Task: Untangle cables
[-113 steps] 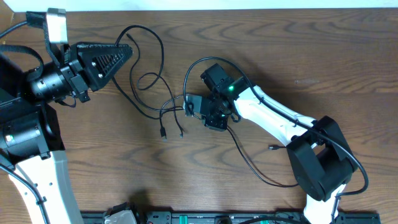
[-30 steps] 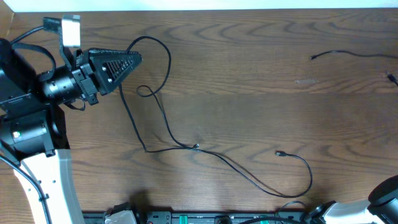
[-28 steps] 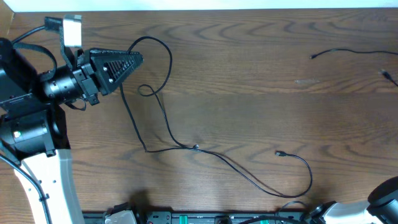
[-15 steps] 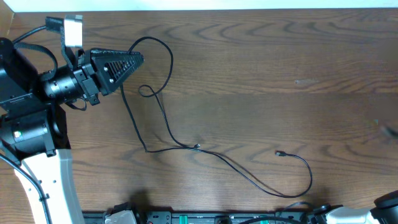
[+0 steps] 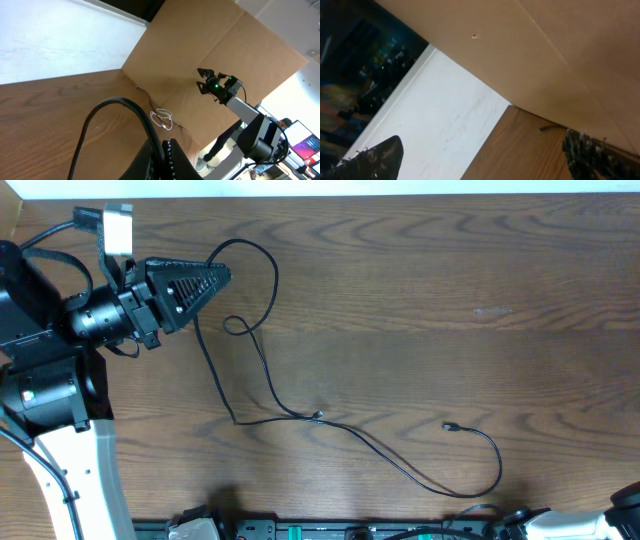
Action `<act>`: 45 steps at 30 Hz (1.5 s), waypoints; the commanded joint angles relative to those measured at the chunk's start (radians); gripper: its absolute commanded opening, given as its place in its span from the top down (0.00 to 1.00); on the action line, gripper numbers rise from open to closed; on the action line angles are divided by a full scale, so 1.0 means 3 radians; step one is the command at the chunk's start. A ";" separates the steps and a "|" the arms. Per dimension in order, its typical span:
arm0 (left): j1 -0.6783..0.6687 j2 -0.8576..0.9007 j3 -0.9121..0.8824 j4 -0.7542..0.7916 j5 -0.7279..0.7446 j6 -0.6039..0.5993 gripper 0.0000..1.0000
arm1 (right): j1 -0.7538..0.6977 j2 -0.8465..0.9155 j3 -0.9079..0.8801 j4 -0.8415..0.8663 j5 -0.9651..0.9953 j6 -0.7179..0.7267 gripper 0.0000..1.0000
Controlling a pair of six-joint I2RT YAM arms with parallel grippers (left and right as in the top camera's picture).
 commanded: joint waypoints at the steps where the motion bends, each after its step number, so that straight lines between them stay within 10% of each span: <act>1: -0.0010 -0.0014 -0.0025 0.0004 0.0080 0.0058 0.93 | 0.0094 -0.0003 0.0027 0.0009 -0.0125 -0.0120 0.01; 15: -0.0009 -0.0013 -0.0027 0.0003 0.0076 0.0060 0.93 | 0.1016 -0.0003 0.0027 0.0106 -0.1439 -0.0359 0.01; 21: -0.0009 -0.0009 -0.0099 -0.0106 0.0001 0.0174 0.92 | 0.1544 0.0001 0.0014 -0.2756 0.0777 -0.1022 0.01; 28: -0.0009 -0.0009 -0.0137 -0.0665 -0.0313 0.0557 0.93 | 0.1723 0.0000 -0.0024 -0.3995 0.2238 -0.0629 0.01; 35: -0.0010 -0.0010 -0.0137 -0.1432 -0.0835 0.1061 0.92 | 0.1617 0.0000 -0.0184 -0.4706 0.3347 0.0535 0.01; 45: -0.0118 -0.0010 -0.0137 -0.2179 -0.2430 0.1610 0.92 | 0.1602 0.0000 -0.1137 -0.3595 0.3788 -0.0394 0.01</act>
